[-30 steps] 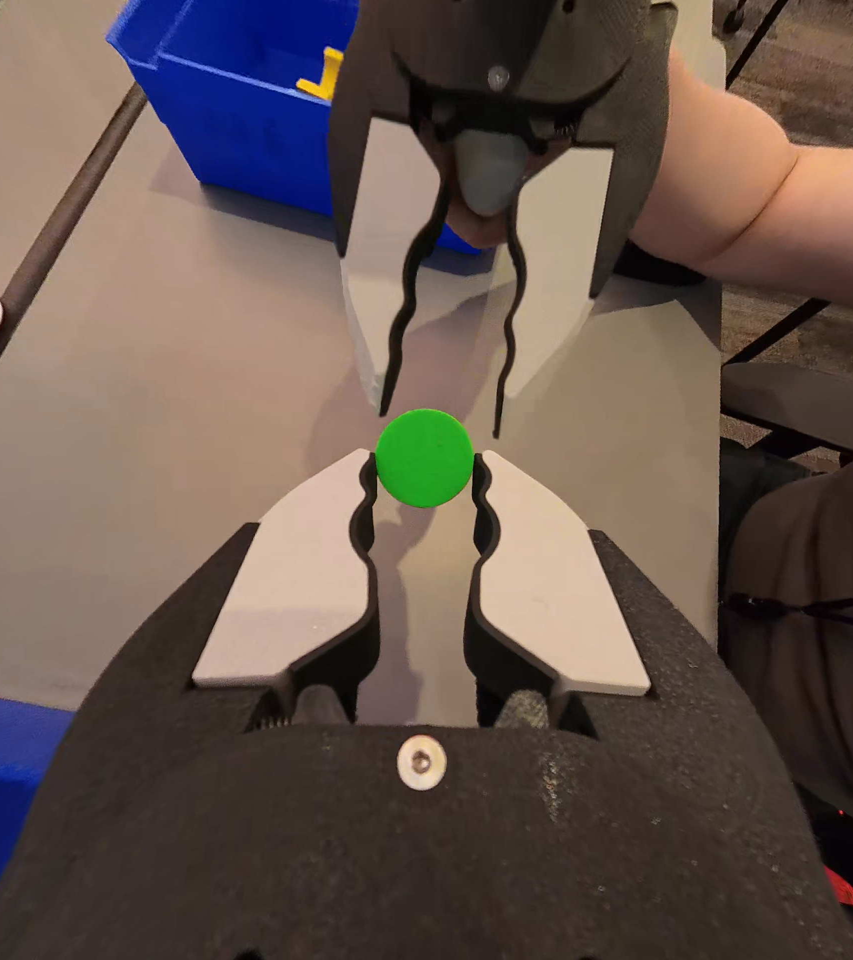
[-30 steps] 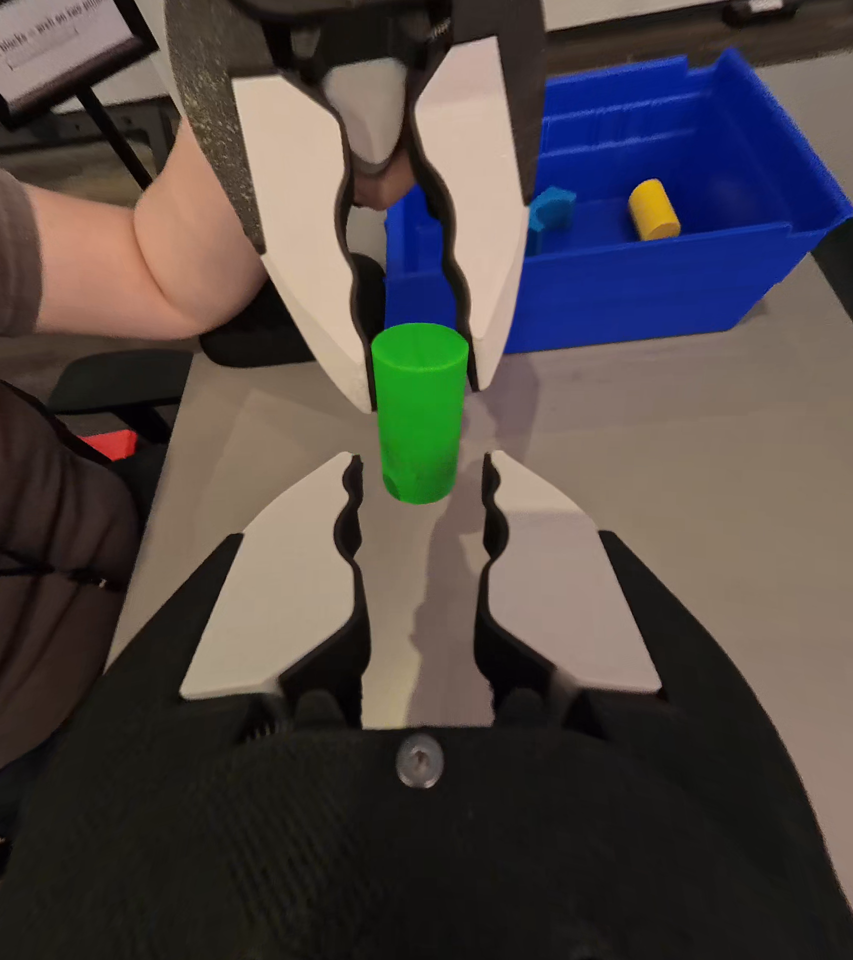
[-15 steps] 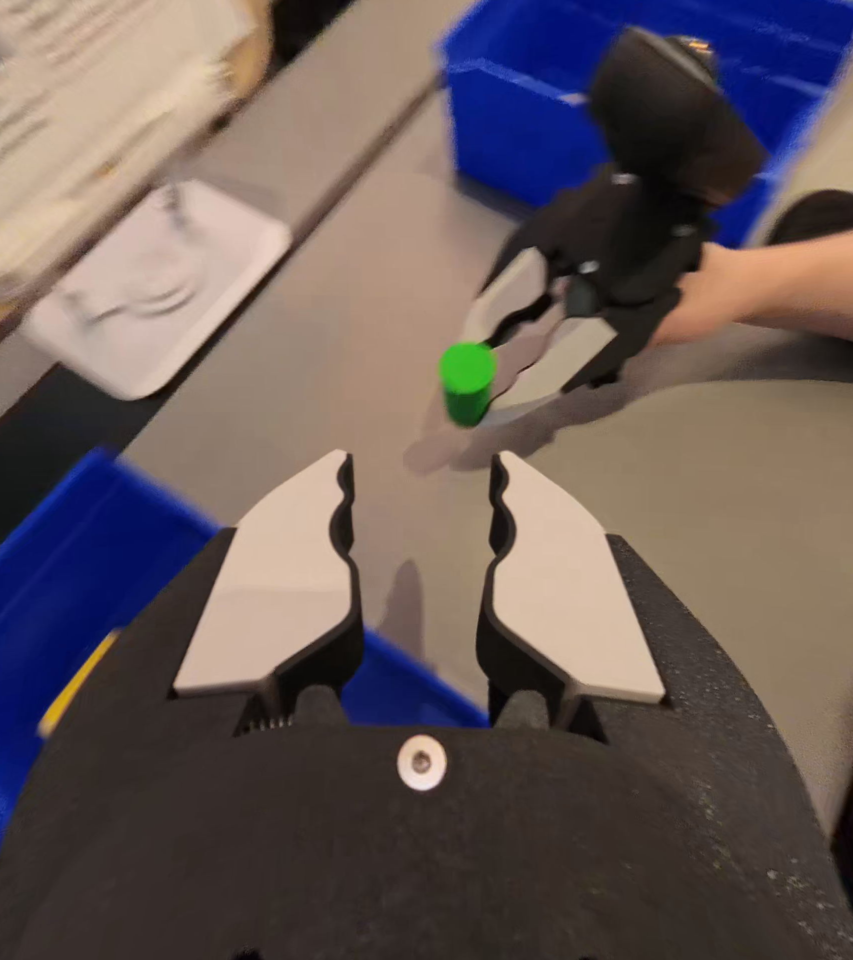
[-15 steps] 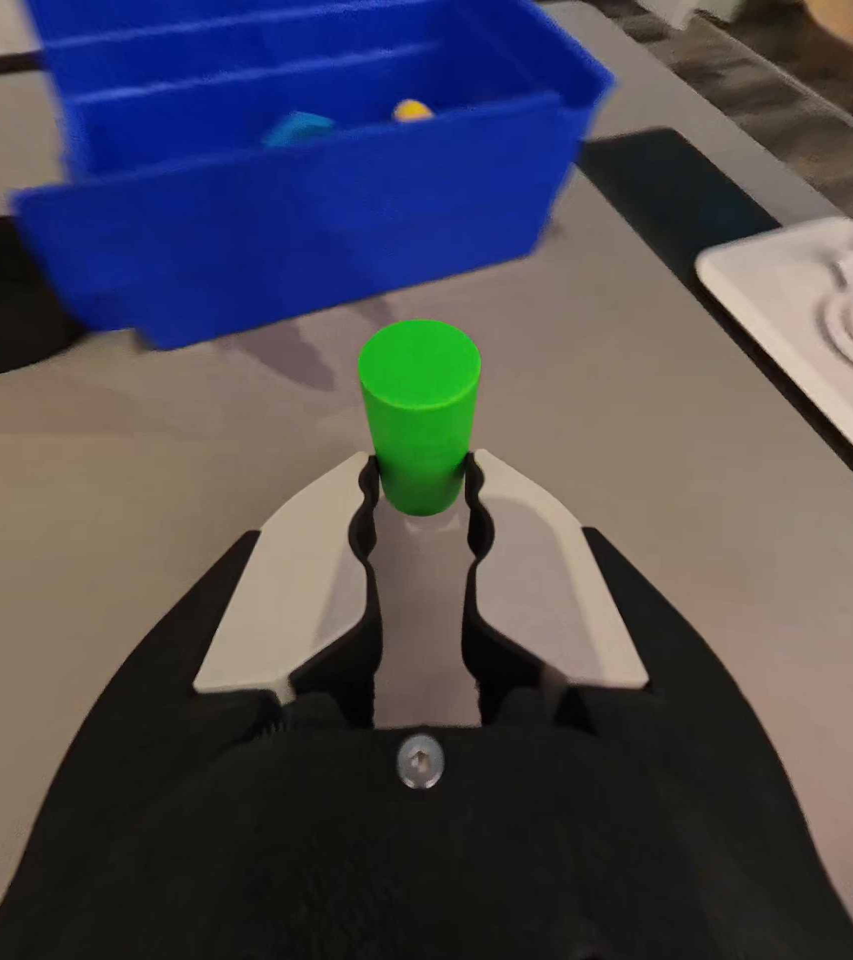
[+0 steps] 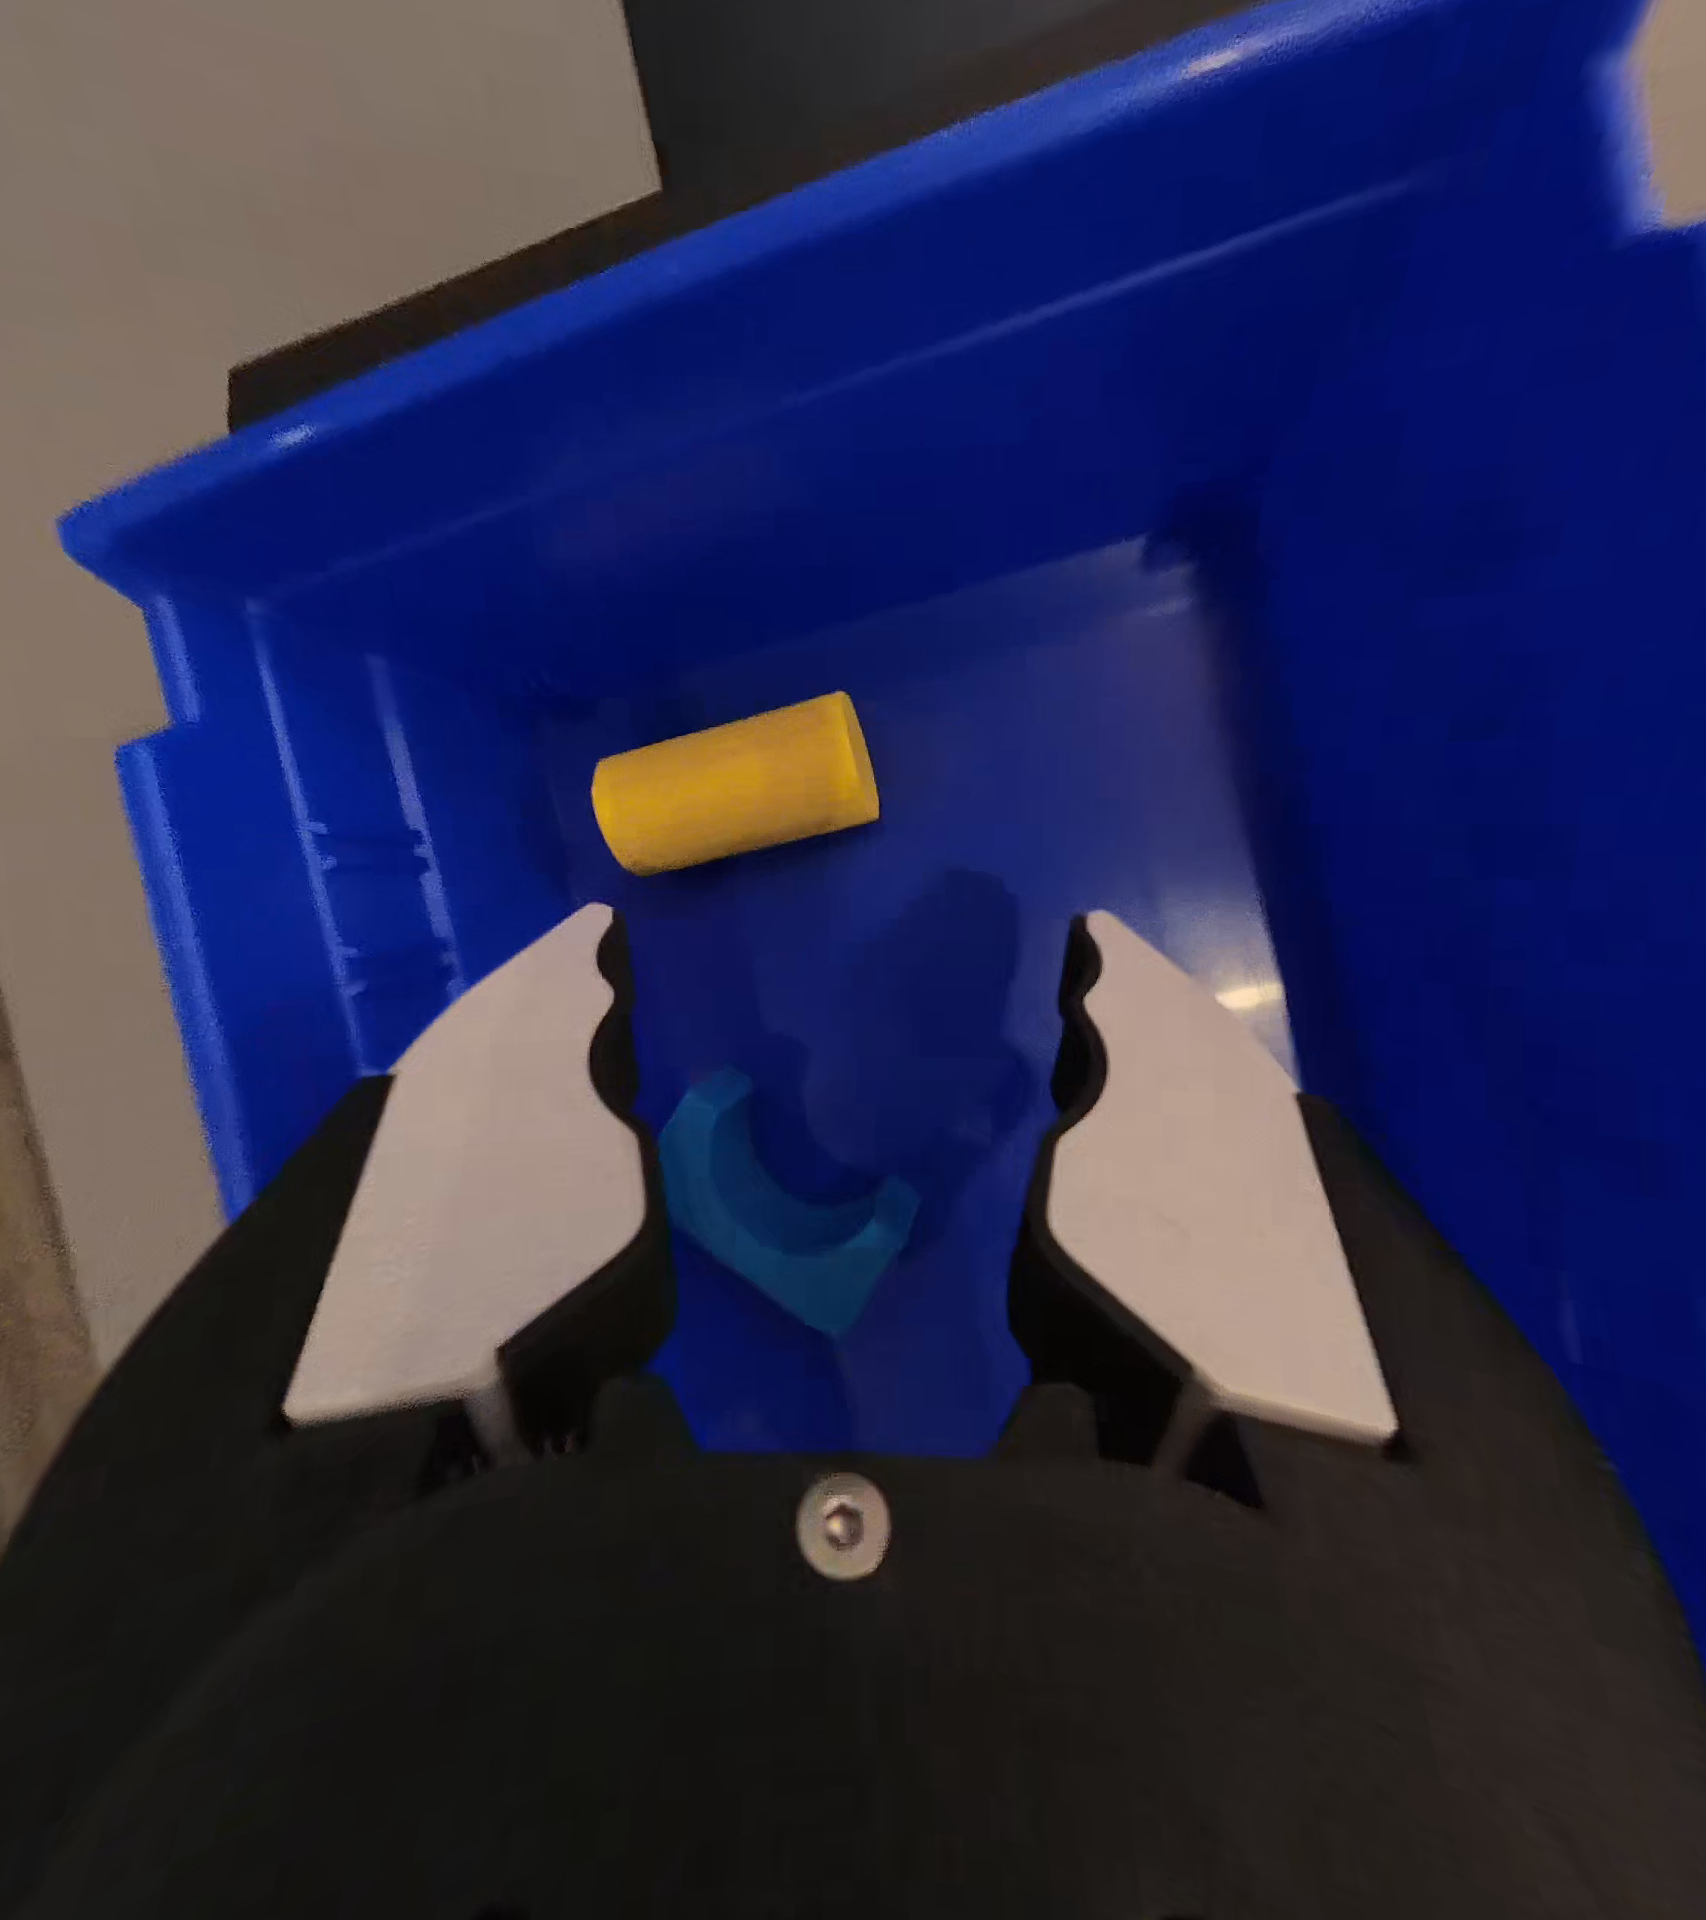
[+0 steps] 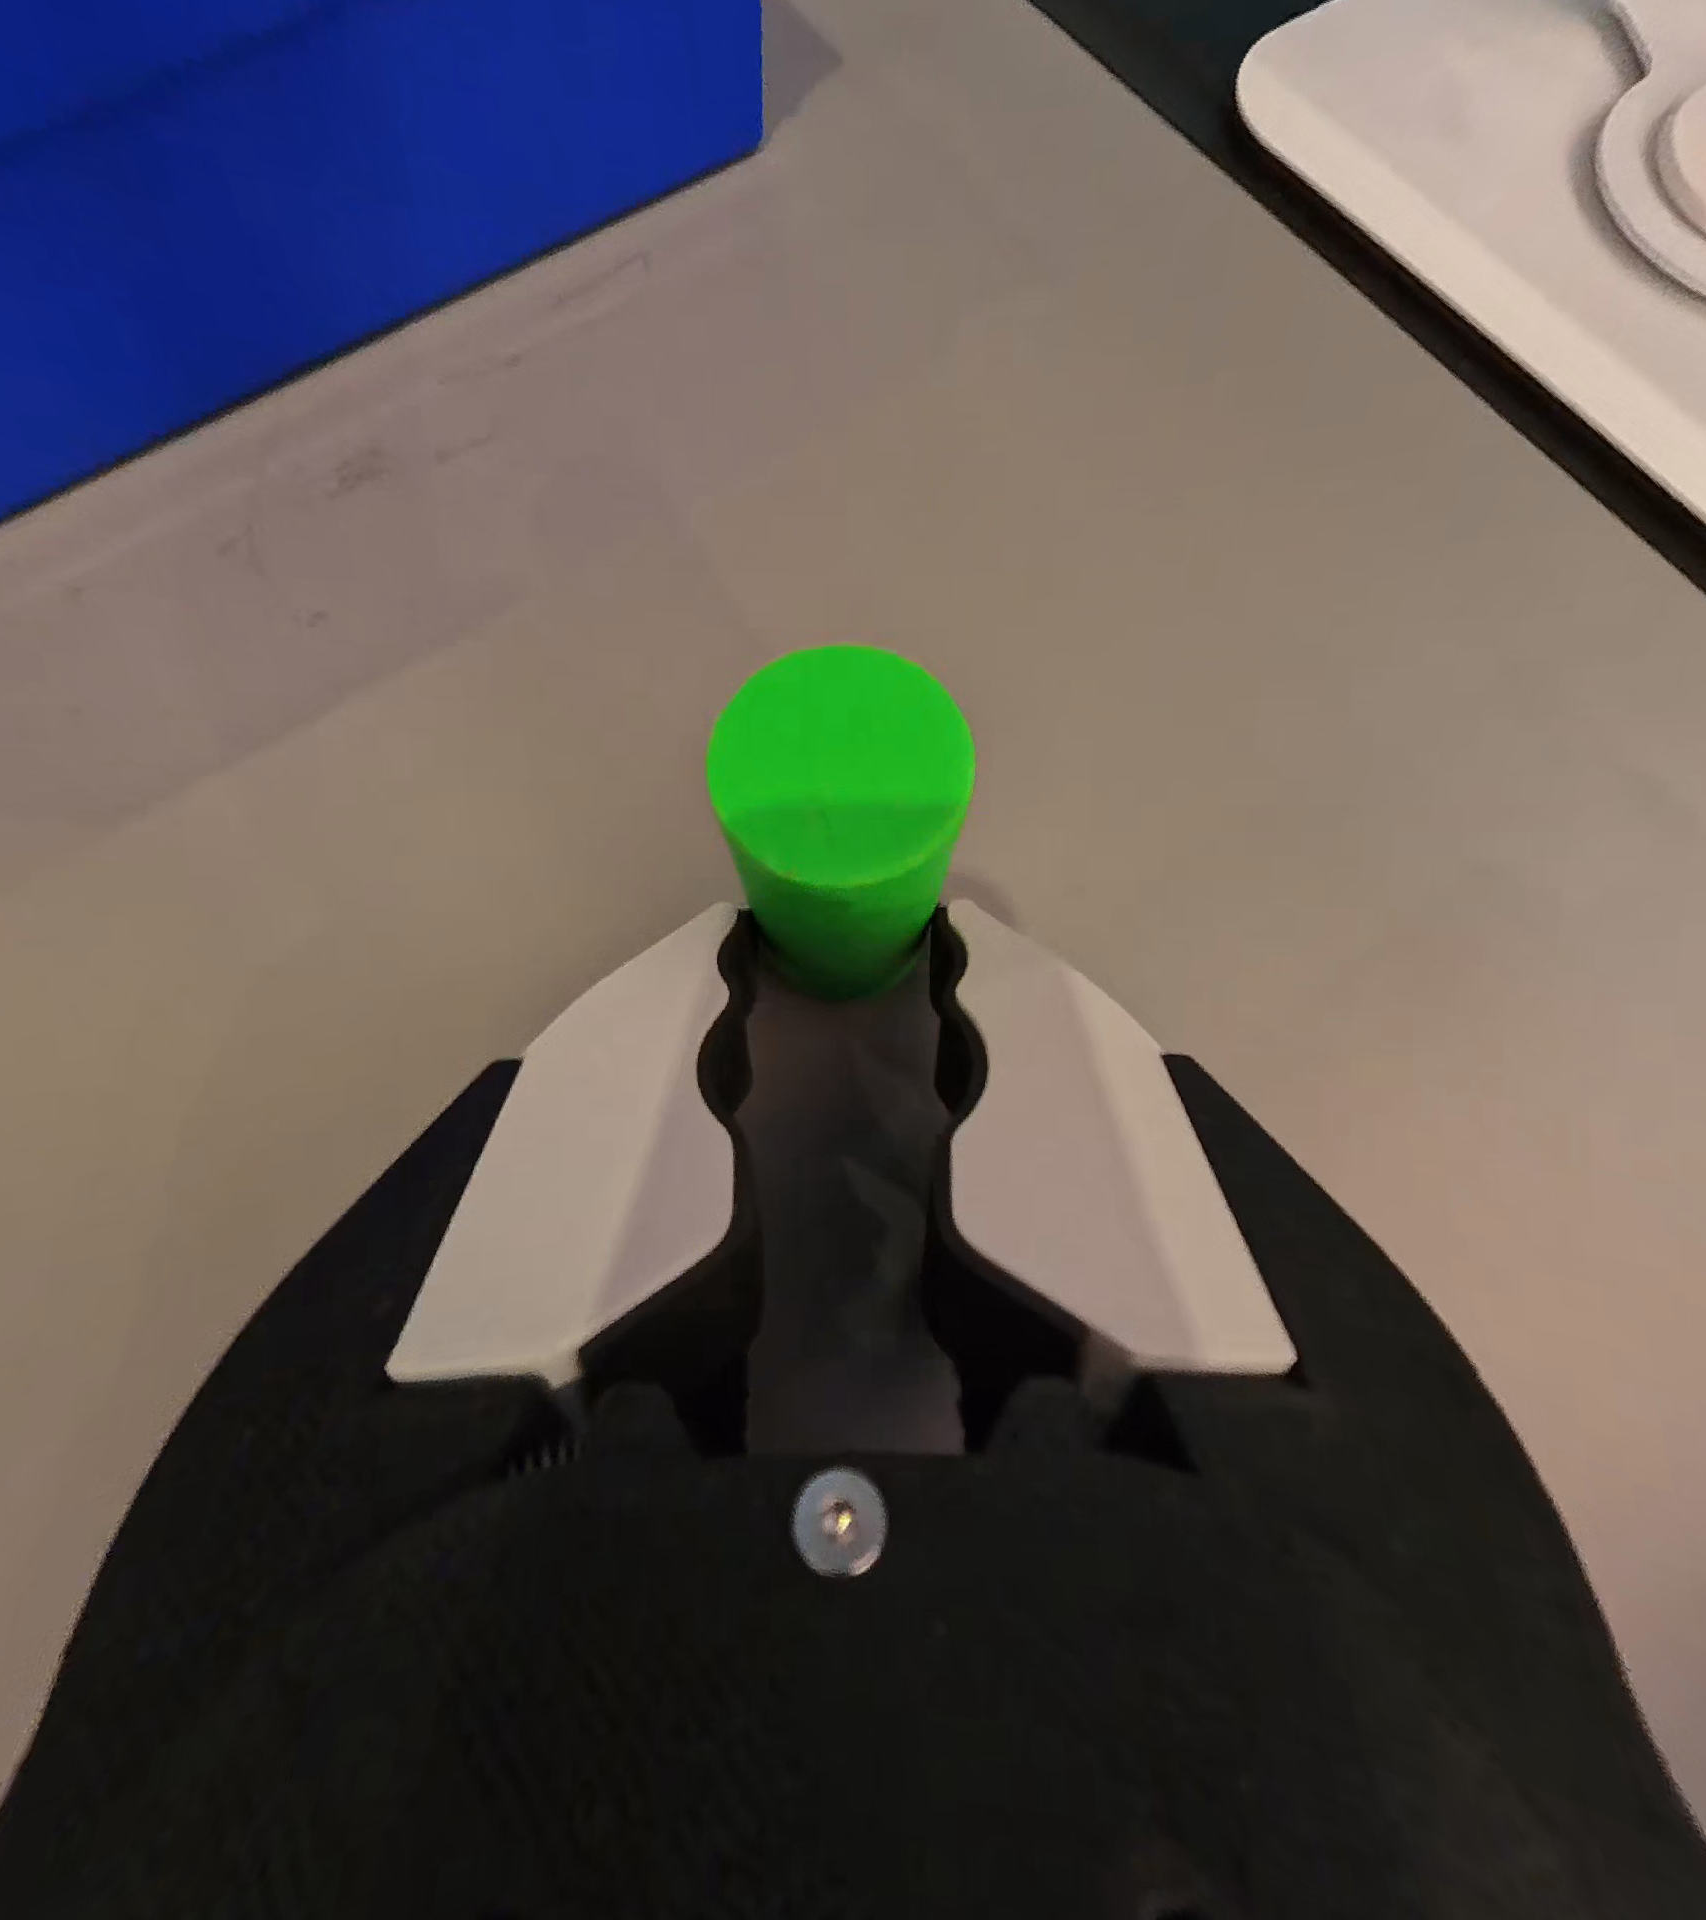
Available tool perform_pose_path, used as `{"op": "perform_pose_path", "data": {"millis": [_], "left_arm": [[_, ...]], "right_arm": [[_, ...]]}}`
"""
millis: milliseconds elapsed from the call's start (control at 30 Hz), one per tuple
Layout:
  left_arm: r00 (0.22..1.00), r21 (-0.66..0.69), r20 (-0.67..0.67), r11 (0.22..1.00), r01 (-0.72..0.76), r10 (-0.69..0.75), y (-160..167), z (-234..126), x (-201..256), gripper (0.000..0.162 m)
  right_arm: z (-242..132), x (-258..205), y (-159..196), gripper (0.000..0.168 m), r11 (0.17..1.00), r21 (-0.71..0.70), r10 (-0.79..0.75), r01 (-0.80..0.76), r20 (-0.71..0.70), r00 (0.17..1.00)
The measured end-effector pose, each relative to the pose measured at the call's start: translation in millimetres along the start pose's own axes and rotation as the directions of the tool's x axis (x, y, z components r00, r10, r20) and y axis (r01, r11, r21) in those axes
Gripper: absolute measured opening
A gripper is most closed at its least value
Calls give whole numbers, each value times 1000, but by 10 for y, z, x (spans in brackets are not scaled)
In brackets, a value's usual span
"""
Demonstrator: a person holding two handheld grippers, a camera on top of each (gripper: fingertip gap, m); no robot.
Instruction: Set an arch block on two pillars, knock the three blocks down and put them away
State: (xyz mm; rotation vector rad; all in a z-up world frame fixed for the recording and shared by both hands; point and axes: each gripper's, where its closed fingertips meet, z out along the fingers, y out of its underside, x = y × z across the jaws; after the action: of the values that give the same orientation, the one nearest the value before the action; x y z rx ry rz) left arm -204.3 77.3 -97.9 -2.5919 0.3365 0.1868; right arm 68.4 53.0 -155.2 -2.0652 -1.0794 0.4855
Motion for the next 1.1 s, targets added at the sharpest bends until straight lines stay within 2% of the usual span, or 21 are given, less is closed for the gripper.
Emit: {"op": "perform_pose_path", "data": {"millis": [133, 233, 400, 633, 700, 733, 833, 933, 1000, 1100], "left_arm": [[993, -45, 54, 993, 110, -107, 33, 188, -99, 93], [981, -32, 118, 986, 161, -156, 28, 246, -244, 95], [969, -56, 83, 969, 240, -235, 52, 386, -293, 97], [970, -105, 90, 966, 235, -226, 104, 572, -326, 85], [978, -125, 79, 971, 204, -195, 123, 613, -303, 71], [980, -119, 82, 974, 193, -184, 113, 610, -314, 70], [986, -134, 66, 978, 159, -151, 147, 557, -314, 70], [988, -91, -9, 984, 156, -157, 84, 352, -266, 70], [983, -35, -94, 987, 154, -157, -20, 94, -195, 70], [913, 114, -392, 978, 173, -116, -291, -510, 223, 70]], "right_arm": [[2, 40, 14, 43, 1000, -8, 17, -18, -16, 1000], [-5, 49, 5, 44, 1000, -7, 14, -14, -18, 1000], [-8, 34, -28, 45, 1000, -10, -21, 20, -20, 1000], [-23, 35, -45, 45, 999, -15, -30, 30, -17, 999], [-54, 46, -77, 45, 1000, -2, -30, 30, -24, 999], [-71, 67, -91, 47, 1000, 3, -28, 28, -39, 999], [-175, 194, -185, 70, 998, 63, -21, 30, -148, 989], [-384, 166, -403, 74, 975, 207, -40, 82, -202, 979], [-567, 81, -577, 76, 940, 303, -82, 154, -236, 968], [-877, -146, -821, 75, 853, 412, -205, 321, -302, 931]]}}
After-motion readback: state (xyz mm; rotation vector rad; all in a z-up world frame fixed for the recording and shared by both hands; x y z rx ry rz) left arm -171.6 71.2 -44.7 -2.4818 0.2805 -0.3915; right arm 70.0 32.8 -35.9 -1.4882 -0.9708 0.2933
